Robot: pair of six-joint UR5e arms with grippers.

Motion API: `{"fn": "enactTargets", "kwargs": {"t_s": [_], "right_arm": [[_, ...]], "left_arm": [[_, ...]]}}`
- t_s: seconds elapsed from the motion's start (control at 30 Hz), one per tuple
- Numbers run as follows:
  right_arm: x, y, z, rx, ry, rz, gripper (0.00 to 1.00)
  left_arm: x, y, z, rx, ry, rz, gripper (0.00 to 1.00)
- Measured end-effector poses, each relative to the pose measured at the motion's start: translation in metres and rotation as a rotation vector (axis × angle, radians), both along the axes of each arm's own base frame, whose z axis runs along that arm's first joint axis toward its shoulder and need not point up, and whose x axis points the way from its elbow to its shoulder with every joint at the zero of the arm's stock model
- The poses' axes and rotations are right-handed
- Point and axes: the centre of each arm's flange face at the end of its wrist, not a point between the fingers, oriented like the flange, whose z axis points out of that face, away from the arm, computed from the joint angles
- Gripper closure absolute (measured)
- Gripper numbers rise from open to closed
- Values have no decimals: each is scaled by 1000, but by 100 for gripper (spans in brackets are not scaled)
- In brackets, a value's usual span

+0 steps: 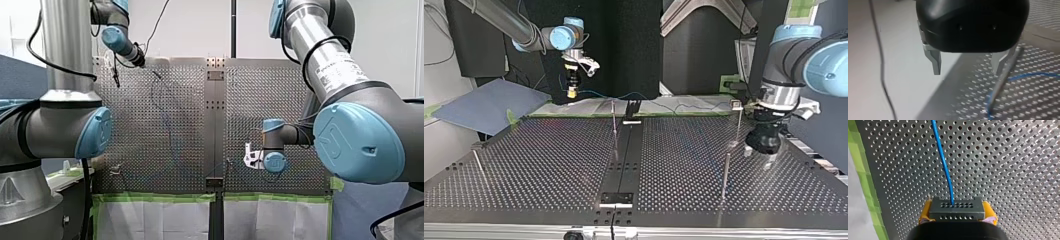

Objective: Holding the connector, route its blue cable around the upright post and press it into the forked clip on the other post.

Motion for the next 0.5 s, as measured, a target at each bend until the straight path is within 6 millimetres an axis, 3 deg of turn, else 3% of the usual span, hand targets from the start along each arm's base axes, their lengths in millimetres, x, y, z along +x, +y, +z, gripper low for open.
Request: {"fn": "enactTargets", "kwargs": {"t_s": [0.2,0.5], "right_arm": [[2,0,0,-2,-4,10,100],[3,1,1,-3,-5,15,100]], "left_arm": [[-5,-5,-4,1,59,-11,0],[-10,-11,14,28,91,-25,0]]}}
